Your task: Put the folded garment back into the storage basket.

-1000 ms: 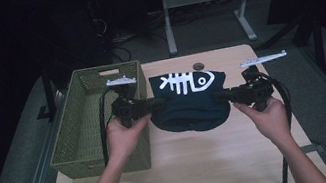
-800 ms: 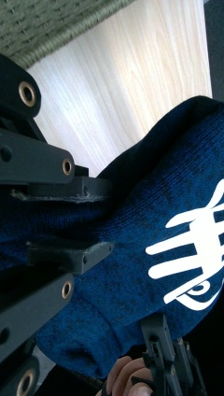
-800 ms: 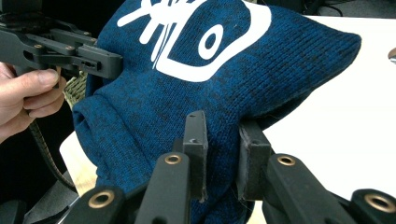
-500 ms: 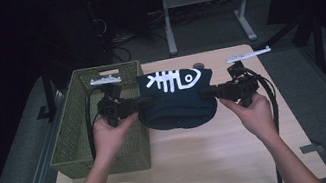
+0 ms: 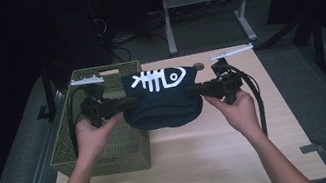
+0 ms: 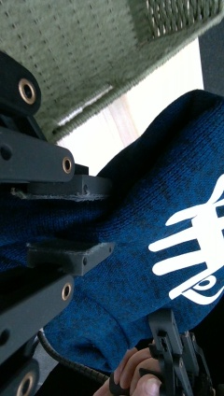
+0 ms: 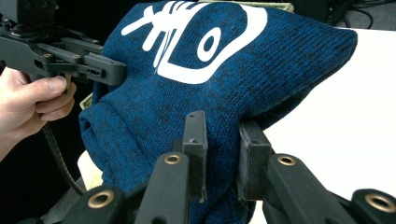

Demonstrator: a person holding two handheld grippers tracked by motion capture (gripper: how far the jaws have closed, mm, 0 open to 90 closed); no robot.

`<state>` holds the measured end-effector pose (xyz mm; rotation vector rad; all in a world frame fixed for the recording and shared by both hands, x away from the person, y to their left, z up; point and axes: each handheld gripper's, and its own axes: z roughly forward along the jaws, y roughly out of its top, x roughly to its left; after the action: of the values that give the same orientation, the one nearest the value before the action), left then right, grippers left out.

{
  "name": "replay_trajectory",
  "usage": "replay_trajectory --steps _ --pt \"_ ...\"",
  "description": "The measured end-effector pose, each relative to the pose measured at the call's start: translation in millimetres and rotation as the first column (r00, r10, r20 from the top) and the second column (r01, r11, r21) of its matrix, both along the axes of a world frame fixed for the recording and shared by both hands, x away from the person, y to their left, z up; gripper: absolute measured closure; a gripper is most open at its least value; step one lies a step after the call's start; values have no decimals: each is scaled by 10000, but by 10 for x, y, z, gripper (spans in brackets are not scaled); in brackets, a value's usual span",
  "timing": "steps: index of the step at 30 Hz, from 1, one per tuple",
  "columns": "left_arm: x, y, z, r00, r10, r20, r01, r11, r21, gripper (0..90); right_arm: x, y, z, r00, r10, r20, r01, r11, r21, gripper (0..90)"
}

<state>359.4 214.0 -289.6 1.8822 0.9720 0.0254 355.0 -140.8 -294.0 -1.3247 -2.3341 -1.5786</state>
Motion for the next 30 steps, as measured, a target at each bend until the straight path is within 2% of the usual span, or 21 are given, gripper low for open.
replay_trajectory --steps 8,30 --pt "-7 194 24 10000 51 55 -51 10000 48 717 70 203 9 9997 226 38 -226 9997 52 762" --pt "-79 685 14 9982 597 95 -599 9978 277 718 196 710 -33 9963 861 2 -861 9961 195 760"
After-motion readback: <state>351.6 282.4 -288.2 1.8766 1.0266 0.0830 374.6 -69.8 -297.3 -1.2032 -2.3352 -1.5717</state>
